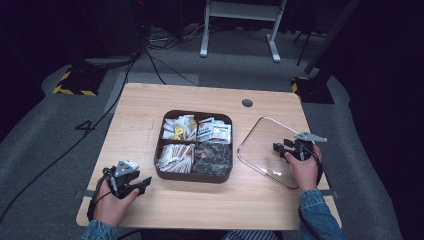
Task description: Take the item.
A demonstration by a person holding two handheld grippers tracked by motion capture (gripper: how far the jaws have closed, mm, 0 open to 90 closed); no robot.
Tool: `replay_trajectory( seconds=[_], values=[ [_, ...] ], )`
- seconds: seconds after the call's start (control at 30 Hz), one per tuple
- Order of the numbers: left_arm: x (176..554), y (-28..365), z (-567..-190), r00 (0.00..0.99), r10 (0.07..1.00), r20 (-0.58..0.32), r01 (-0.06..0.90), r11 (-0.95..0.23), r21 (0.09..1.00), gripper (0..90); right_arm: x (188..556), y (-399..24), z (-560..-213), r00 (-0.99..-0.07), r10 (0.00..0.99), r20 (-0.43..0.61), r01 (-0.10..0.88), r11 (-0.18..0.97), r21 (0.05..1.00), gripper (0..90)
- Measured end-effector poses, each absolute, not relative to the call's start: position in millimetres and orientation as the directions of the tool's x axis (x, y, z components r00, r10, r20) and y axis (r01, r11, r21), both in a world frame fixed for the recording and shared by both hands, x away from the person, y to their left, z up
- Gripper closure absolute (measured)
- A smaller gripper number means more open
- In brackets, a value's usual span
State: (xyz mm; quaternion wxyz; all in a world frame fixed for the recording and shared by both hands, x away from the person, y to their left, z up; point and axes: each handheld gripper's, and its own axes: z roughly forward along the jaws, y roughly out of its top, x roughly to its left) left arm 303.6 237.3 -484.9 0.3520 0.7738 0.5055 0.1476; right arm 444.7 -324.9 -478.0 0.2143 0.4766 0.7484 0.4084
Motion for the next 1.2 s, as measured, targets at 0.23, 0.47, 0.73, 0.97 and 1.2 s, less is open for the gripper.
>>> replay_trajectory(
  seconds=[0.23,0.47,0.73,0.97,1.2],
  values=[
    [300,229,-493,0.471,0.875,-0.107,0.678,-0.282,0.679,44.5,452,-321,-489,-0.438,0.898,0.053,0.569,0.23,0.79,42.9],
    [299,224,-498,0.478,0.875,-0.076,0.667,-0.305,0.68,40.0,455,-319,-495,-0.435,0.9,0.036,0.581,0.25,0.775,49.8],
    [299,220,-503,0.486,0.873,-0.039,0.637,-0.323,0.7,33.1,454,-322,-495,-0.427,0.904,0.021,0.576,0.254,0.777,58.7],
    [297,218,-505,0.474,0.88,-0.026,0.63,-0.318,0.708,29.9,453,-320,-494,-0.412,0.911,0.015,0.579,0.249,0.776,59.1],
    [297,218,-505,0.475,0.88,-0.028,0.63,-0.318,0.708,29.6,450,-323,-488,-0.413,0.911,0.013,0.561,0.243,0.791,59.1]
  ],
)
